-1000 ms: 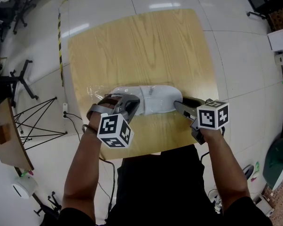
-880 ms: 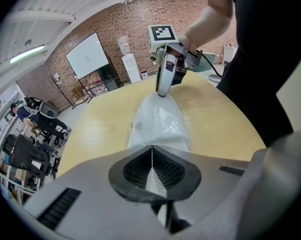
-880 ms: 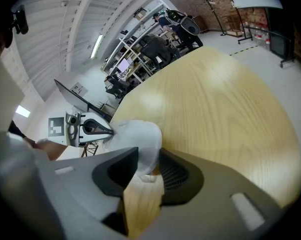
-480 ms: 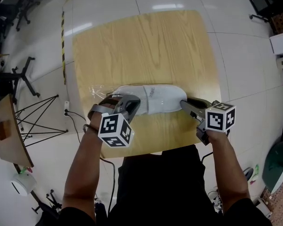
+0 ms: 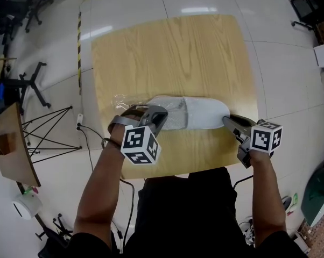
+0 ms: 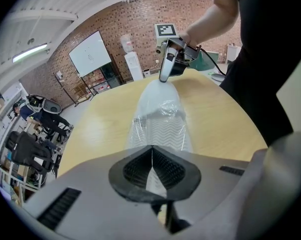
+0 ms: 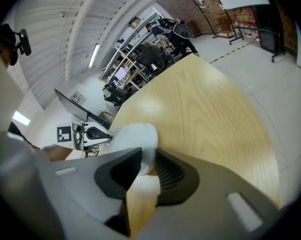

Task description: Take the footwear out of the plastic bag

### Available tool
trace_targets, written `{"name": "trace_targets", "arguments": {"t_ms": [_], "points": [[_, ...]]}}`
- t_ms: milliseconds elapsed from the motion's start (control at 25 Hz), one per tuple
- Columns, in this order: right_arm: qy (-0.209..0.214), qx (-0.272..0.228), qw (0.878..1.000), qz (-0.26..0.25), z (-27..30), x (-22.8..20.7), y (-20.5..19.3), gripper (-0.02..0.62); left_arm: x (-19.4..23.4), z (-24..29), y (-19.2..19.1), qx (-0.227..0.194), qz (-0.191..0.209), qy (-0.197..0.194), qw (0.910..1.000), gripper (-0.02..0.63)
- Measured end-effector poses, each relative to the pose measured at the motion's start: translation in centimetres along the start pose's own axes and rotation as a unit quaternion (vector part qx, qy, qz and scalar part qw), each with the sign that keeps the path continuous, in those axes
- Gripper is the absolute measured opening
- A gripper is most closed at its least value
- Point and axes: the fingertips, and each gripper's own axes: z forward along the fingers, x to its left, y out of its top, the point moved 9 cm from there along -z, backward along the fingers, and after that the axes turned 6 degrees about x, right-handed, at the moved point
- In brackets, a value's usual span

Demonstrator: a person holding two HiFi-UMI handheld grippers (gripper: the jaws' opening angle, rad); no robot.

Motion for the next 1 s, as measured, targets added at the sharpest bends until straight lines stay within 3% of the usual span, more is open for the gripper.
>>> {"name": "trace_targets", "arguments": {"t_ms": [1000], "points": [[0.021, 0.033, 0.998, -0.04, 3.1, 2.5, -0.3, 0.073, -1.8, -3.1, -5.4, 0.065, 0.003, 0.014, 0.9978, 0.009]]}}
